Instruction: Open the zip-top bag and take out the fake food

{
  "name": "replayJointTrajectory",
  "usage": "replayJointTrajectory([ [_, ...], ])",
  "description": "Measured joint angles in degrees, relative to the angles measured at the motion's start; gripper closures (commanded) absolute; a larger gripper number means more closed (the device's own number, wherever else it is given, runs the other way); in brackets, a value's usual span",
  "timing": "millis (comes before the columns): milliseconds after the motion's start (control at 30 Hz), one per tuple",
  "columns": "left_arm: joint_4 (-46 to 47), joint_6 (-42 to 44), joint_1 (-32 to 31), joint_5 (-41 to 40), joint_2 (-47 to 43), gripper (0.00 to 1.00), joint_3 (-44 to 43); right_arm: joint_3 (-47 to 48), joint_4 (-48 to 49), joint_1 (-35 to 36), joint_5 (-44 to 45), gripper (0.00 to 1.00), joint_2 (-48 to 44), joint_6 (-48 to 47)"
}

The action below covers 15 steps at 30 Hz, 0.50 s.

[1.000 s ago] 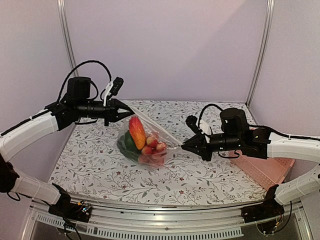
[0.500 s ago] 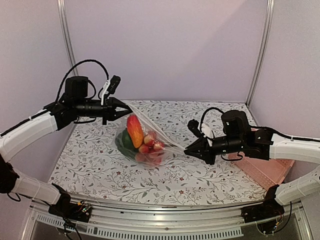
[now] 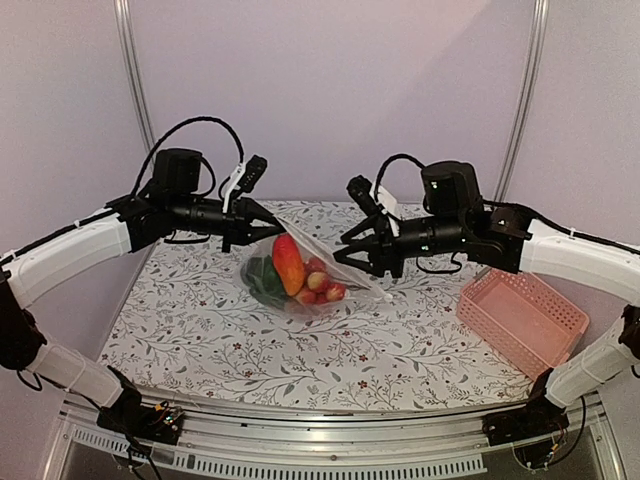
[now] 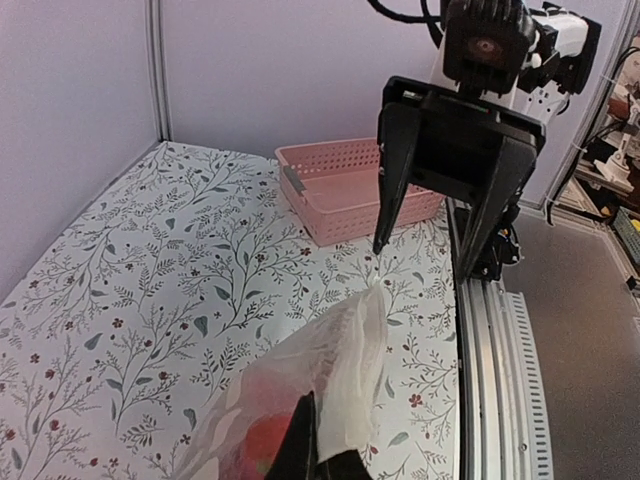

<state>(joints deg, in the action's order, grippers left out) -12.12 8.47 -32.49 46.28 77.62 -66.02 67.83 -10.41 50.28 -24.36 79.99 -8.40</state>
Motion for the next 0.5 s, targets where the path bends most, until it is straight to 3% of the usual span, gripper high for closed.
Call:
replayJointTrajectory([
  [267, -0.61, 0.35, -0.52, 0.09, 1.25, 1.0, -1.44, 4.35, -1.62, 0.0, 0.46, 0.63, 6.88, -0.39],
  [500, -0.66, 0.37, -0.63, 0.68, 1.27, 1.0, -1.46, 4.9, -3.32, 0.0, 0.96, 0.57, 7.85, -0.98],
])
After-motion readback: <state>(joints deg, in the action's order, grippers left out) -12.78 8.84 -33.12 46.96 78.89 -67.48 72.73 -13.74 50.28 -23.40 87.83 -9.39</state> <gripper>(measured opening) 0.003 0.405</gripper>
